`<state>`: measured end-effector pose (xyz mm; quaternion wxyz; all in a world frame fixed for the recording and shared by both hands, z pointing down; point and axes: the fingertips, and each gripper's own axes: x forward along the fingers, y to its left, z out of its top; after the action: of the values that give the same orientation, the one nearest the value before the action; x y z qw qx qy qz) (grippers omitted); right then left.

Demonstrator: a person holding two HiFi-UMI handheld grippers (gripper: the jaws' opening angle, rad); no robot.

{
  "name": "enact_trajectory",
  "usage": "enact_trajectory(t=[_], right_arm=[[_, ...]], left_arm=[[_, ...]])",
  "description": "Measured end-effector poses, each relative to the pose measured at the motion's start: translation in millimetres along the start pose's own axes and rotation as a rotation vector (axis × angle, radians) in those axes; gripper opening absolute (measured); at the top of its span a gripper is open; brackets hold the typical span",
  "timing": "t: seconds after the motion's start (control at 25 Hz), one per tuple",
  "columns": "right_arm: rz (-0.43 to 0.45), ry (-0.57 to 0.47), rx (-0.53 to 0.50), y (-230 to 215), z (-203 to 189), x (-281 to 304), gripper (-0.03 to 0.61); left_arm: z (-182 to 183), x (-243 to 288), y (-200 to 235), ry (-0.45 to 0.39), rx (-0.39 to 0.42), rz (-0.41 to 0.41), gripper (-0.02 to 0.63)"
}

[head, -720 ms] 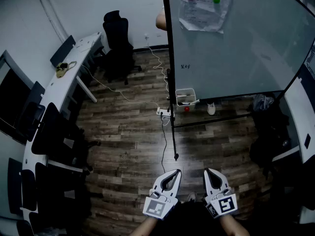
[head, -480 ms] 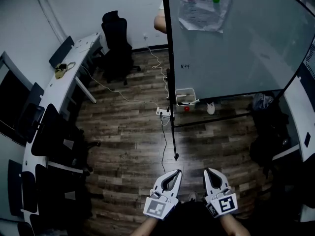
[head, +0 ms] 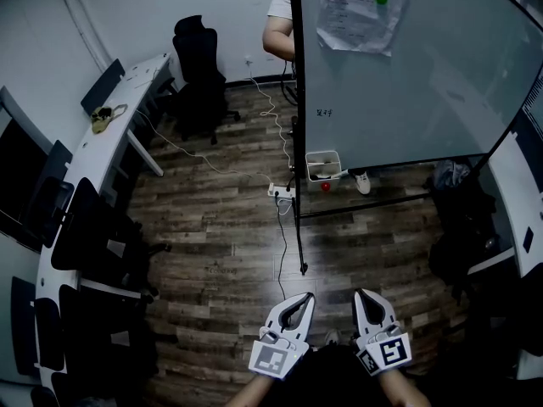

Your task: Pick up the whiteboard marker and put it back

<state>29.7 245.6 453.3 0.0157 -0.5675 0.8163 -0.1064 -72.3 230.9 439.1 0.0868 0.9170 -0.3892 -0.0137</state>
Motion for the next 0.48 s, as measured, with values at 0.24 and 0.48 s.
enact_trajectory(t=[0.24, 0.48], right_arm=[[-0.026, 0.002, -0.019, 11.6, 0.1, 6.8, 0.014], [-0.052, 0.01, -0.037, 19.8, -1.8, 12.4, 0.014]], left_arm=[[0.4, -9.6, 14.7, -0.011, -0.013, -0.01, 0.009], [-2.9, -17.2, 25.3, -0.019, -0.043, -0.018, 0.008]])
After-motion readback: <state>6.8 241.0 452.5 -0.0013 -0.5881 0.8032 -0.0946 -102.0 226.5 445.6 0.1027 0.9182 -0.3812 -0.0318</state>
